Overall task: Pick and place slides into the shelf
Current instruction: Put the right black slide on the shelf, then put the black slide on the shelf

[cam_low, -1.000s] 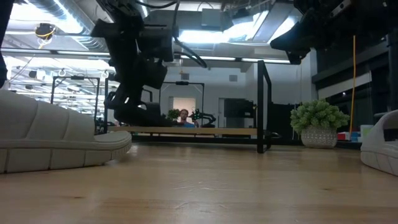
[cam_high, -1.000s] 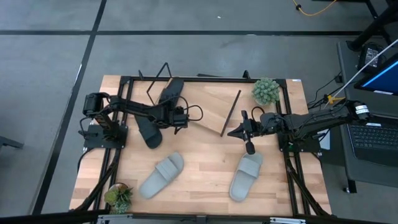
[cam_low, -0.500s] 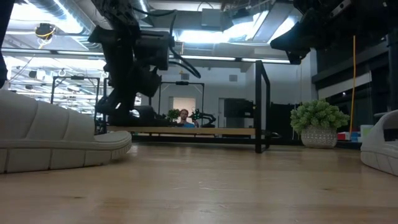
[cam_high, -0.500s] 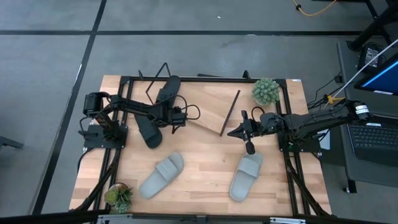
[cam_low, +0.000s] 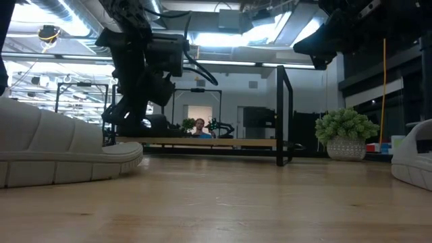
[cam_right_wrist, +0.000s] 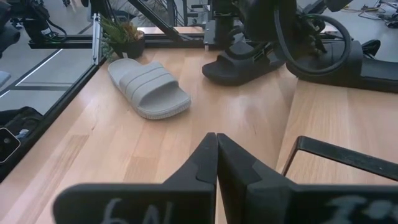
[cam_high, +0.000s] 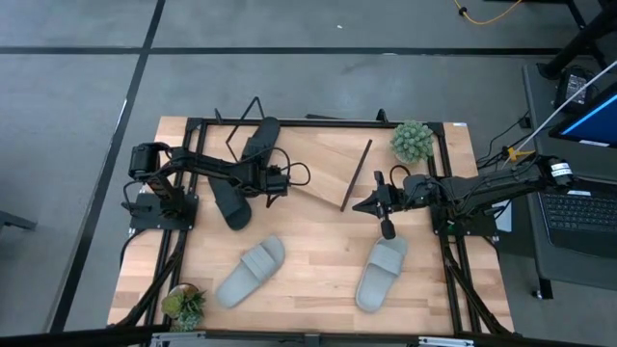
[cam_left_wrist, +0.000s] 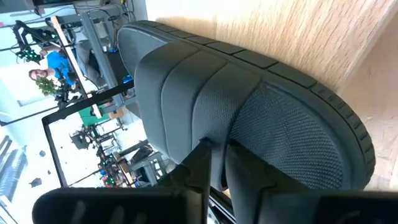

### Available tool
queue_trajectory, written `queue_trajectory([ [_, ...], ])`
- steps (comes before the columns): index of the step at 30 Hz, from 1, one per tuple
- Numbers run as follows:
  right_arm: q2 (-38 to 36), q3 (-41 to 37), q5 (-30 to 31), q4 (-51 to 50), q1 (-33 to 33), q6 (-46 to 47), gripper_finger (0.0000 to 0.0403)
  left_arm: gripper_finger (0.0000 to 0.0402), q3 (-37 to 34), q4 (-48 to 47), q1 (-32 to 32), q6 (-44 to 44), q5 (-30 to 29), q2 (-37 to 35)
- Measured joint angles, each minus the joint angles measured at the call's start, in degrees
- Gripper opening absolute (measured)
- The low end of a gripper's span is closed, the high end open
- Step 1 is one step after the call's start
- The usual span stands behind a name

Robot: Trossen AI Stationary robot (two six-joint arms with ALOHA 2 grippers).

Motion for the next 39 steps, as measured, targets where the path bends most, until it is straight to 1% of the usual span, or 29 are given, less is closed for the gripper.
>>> queue_trajectory([
  [7, 0.0, 0.0, 0.0, 0.0, 0.0, 0.0, 0.0007, 0.009, -0.02, -0.02, 0.0, 0.07, 0.05, 0.02],
  [13, 0.0, 0.0, 0.0, 0.0, 0.0, 0.0, 0.0007, 0.011, -0.04, -0.02, -0.11, 1.77, -1.51, -0.23],
  [19, 0.0, 0.0, 0.0, -0.01, 0.0, 0.0, 0.0007, 0.0113, -0.07, -0.33, -0.11, 1.68, -2.09, -3.22],
  [27, 0.02, 0.0, 0.0, -0.02, 0.0, 0.02, 0.0007, 0.0114, -0.04, -0.95, -1.5, 1.7, -2.45, -9.81],
  [35, 0.02, 0.0, 0.0, -0.02, 0.0, 0.02, 0.0007, 0.0114, -0.04, -2.26, -5.69, 0.42, -2.61, -15.12],
  [39, 0.02, 0.0, 0.0, 0.0, 0.0, -0.02, 0.0007, 0.0114, 0.0, -1.07, -8.64, -1.7, -0.6, -17.15],
])
